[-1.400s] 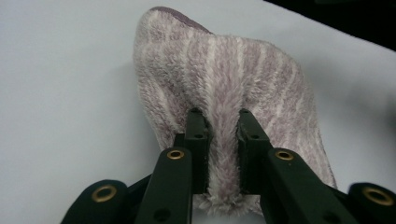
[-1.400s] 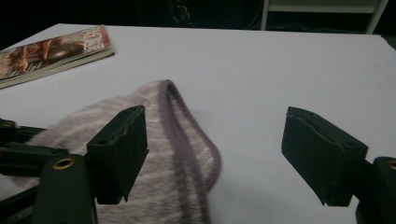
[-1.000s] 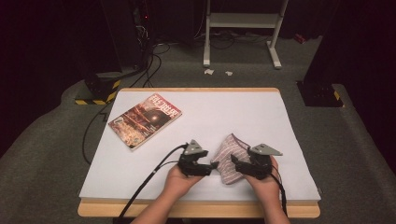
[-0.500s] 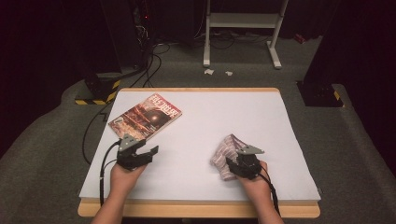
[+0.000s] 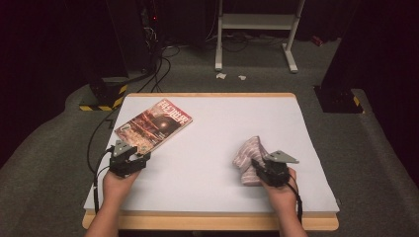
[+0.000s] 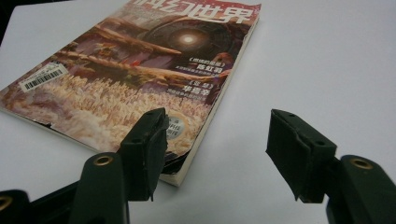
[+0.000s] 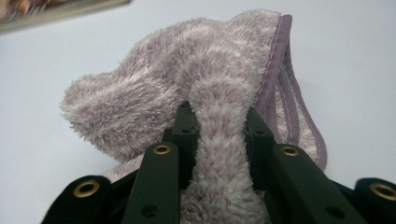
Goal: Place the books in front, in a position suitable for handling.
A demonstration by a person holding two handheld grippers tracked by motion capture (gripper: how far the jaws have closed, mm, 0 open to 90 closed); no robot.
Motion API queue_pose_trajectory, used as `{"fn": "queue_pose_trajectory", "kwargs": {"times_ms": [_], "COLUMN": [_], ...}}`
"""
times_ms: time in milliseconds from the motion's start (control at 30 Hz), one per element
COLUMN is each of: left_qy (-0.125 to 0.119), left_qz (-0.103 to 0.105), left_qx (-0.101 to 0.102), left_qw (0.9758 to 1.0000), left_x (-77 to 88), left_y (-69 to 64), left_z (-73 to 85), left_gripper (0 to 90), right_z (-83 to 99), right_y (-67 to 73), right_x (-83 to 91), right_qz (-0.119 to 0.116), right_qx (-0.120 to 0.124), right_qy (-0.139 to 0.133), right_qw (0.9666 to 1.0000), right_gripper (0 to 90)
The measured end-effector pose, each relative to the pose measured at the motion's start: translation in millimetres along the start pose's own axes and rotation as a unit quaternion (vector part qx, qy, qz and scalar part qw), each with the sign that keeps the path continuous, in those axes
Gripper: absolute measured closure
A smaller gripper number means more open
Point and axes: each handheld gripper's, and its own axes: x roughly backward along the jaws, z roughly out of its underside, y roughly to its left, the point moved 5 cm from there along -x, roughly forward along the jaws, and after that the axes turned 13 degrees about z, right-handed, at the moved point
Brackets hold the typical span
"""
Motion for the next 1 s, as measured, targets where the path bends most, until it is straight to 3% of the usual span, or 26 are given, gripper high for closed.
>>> {"fn": "queue_pose_trajectory", "kwargs": {"times_ms": [100, 133, 167, 233, 267, 367, 500, 600, 800, 1000], "left_qy": [-0.004, 0.000, 0.004, 0.006, 0.014, 0.029, 0.054, 0.072, 0.089, 0.097], "left_qz": [-0.001, -0.005, -0.006, -0.007, -0.007, -0.007, -0.014, -0.019, -0.027, -0.038], "left_qx": [0.007, 0.008, 0.005, 0.003, 0.000, -0.005, -0.016, -0.022, -0.039, -0.064], "left_qw": [1.0000, 1.0000, 1.0000, 1.0000, 0.9999, 0.9995, 0.9983, 0.9970, 0.9949, 0.9925], "left_x": [1.1, 0.6, 0.0, -1.1, -4.2, -10.1, -18.3, -23.3, -28.9, -30.2], "left_y": [5.1, 8.4, 9.8, 10.9, 12.3, 14.4, 17.2, 19.8, 23.3, 22.8], "left_z": [-0.2, -0.1, 0.1, 0.3, 1.0, 2.7, 6.6, 9.2, 11.3, 13.7], "left_gripper": [39.8, 42.7, 45.4, 46.9, 47.2, 49.2, 51.1, 53.1, 59.4, 64.4], "right_z": [-6.9, -7.3, -5.9, -3.4, 3.7, 15.3, 25.0, 23.8, 11.9, 8.1], "right_y": [-28.4, -46.1, -54.5, -62.8, -78.0, -92.5, -95.8, -94.0, -93.5, -86.0], "right_x": [10.9, 14.3, 14.7, 14.0, 10.0, 0.9, -9.9, -8.9, 8.3, 10.9], "right_qz": [0.036, 0.061, 0.074, 0.086, 0.109, 0.133, 0.132, 0.129, 0.128, 0.117], "right_qx": [-0.022, -0.033, -0.037, -0.041, -0.051, -0.060, -0.062, -0.069, -0.081, -0.079], "right_qy": [-0.020, -0.025, -0.025, -0.022, -0.011, 0.011, 0.039, 0.032, -0.006, -0.013], "right_qw": [0.9989, 0.9973, 0.9963, 0.9952, 0.9927, 0.9893, 0.9886, 0.9887, 0.9885, 0.9899], "right_gripper": [72.2, 71.8, 71.7, 71.3, 70.3, 68.4, 57.9, 48.9, 46.5, 46.5]}}
